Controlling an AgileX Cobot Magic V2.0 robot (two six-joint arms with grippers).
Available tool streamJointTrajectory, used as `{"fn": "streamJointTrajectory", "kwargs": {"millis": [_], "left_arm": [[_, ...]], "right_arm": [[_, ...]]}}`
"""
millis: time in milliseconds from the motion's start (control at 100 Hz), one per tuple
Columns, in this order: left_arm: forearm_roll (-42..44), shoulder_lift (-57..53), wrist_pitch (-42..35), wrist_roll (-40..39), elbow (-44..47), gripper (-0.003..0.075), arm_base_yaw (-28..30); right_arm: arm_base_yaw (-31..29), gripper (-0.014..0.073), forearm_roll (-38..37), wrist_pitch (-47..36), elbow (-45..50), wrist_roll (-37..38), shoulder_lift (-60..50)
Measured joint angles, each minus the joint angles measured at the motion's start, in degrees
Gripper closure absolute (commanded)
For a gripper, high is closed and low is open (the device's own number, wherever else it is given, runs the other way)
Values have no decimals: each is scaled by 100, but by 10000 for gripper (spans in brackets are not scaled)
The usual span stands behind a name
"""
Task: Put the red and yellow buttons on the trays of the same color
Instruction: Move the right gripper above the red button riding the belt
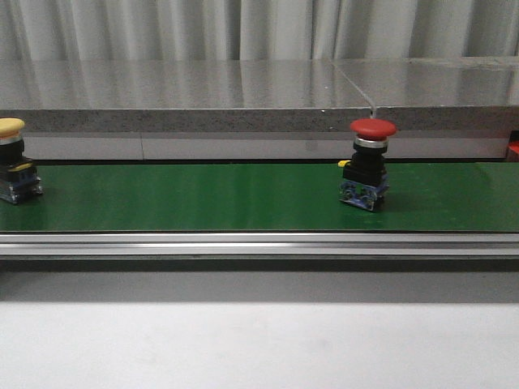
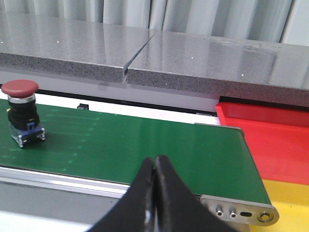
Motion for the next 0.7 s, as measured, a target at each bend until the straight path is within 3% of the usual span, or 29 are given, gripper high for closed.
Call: {"fn": "streamJointTrajectory", "kwargs": {"millis": [100, 220, 460, 700], "left_arm": [[-39, -629, -8, 0, 497, 258, 0], [-39, -1275, -8, 0, 967, 379, 0], [-39, -1888, -8, 0, 1383, 736, 0], [-39, -1898, -8, 0, 1404, 739, 0]], "right_arm": [[0, 662, 0, -81, 0, 0, 0], [0, 662, 0, -144, 0, 0, 0], [0, 662, 12, 94, -317, 0, 0], [0, 662, 492, 1214, -1704, 0, 791]]}}
